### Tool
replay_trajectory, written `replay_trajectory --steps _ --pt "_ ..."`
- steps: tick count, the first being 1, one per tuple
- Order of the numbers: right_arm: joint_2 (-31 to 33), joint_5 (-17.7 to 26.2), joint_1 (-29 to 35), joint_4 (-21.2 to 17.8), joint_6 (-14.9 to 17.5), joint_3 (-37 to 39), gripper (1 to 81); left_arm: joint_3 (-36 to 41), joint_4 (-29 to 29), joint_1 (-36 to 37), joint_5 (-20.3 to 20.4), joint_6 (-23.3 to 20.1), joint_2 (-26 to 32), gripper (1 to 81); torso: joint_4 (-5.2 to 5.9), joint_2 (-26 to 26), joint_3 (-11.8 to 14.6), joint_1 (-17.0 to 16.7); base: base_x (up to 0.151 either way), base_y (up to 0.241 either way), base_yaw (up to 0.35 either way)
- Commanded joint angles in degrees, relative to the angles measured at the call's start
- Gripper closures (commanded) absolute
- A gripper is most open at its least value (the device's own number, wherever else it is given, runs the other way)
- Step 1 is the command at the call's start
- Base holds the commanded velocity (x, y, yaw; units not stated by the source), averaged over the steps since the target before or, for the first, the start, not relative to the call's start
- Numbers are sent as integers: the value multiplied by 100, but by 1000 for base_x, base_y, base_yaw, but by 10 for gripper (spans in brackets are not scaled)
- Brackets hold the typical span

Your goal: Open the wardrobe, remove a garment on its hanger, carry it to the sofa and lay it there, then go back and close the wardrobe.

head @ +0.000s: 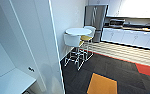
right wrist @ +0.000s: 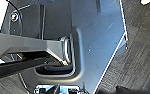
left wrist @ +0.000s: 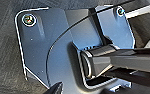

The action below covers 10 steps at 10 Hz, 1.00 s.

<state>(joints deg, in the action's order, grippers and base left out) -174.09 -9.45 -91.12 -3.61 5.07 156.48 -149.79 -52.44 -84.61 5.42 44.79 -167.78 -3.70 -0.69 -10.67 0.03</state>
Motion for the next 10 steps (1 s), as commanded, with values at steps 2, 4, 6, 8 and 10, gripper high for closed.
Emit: replay_trajectory --steps 2,4,6,8,10 --pt "12 312 98 0 3 13 10 11 -47 116 -235 -49 25 10 0 0 0 0 0 0 297" --pt "12 312 98 9 11 13 10 11 -47 116 -244 -49 16 10 0 0 0 0 0 0 297" --pt "4 321 90 9 11 13 10 11 -47 116 -244 -49 16 10 0 0 0 0 0 0 297" --pt "4 321 90 1 11 13 10 11 -55 107 -252 -58 16 10 0 0 0 -2 0 0 296" --pt "-5 330 98 9 11 13 10 11 -47 107 -252 -58 7 10 0 2 0 5 0 0 297"
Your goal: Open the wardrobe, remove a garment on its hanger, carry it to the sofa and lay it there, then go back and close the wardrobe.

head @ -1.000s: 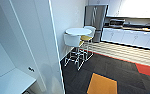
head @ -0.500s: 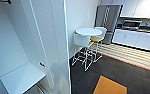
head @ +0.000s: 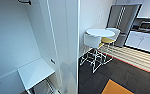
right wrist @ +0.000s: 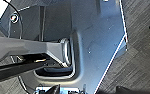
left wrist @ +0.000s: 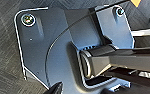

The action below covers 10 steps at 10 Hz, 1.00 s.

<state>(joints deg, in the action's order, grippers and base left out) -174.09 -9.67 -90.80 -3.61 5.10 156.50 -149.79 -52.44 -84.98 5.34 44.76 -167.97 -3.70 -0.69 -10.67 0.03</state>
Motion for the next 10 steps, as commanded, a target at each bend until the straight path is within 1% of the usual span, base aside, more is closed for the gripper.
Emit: replay_trajectory --steps 1,10 --pt "-5 351 65 9 9 11 10 11 -55 144 -253 -55 18 10 0 0 0 0 0 0 296" --pt "4 343 74 0 9 11 10 11 -82 144 -288 -55 -9 10 0 0 0 -3 0 0 296"
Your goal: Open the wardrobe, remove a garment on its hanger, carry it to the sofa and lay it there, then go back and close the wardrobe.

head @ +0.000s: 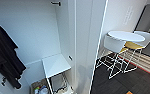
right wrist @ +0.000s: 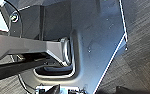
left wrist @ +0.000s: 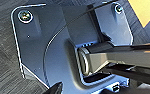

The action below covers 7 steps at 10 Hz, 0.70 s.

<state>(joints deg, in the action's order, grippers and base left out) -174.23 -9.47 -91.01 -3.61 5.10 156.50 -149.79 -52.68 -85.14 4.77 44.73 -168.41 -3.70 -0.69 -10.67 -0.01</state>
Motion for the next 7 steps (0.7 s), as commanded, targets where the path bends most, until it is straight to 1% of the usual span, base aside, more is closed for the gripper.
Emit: replay_trajectory --steps 1,7 --pt "17 323 96 9 9 11 10 11 -67 159 -256 -52 35 10 0 0 0 1 0 0 293" --pt "17 323 79 0 9 11 10 11 -67 159 -292 -52 0 10 0 0 0 1 0 0 290"
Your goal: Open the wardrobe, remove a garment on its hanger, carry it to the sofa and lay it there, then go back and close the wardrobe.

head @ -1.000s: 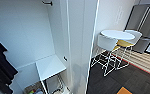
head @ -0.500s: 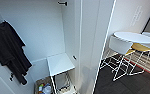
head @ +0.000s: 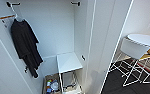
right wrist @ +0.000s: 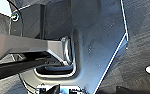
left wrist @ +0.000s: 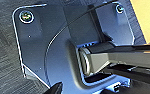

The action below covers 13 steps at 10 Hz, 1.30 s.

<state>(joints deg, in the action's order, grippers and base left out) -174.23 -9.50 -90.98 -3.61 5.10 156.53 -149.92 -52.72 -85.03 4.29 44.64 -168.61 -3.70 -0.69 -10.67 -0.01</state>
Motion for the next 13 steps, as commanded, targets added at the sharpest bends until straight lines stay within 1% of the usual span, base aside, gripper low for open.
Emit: replay_trajectory --steps 1,6,13 --pt "26 326 75 0 9 8 10 24 -62 149 -245 -43 11 10 0 0 0 1 0 0 271" --pt "17 326 75 0 9 8 10 24 -54 149 -245 -35 11 10 0 0 0 1 0 0 236" --pt "17 326 75 9 9 8 10 24 -62 149 -271 -35 11 10 0 0 0 1 0 0 166"
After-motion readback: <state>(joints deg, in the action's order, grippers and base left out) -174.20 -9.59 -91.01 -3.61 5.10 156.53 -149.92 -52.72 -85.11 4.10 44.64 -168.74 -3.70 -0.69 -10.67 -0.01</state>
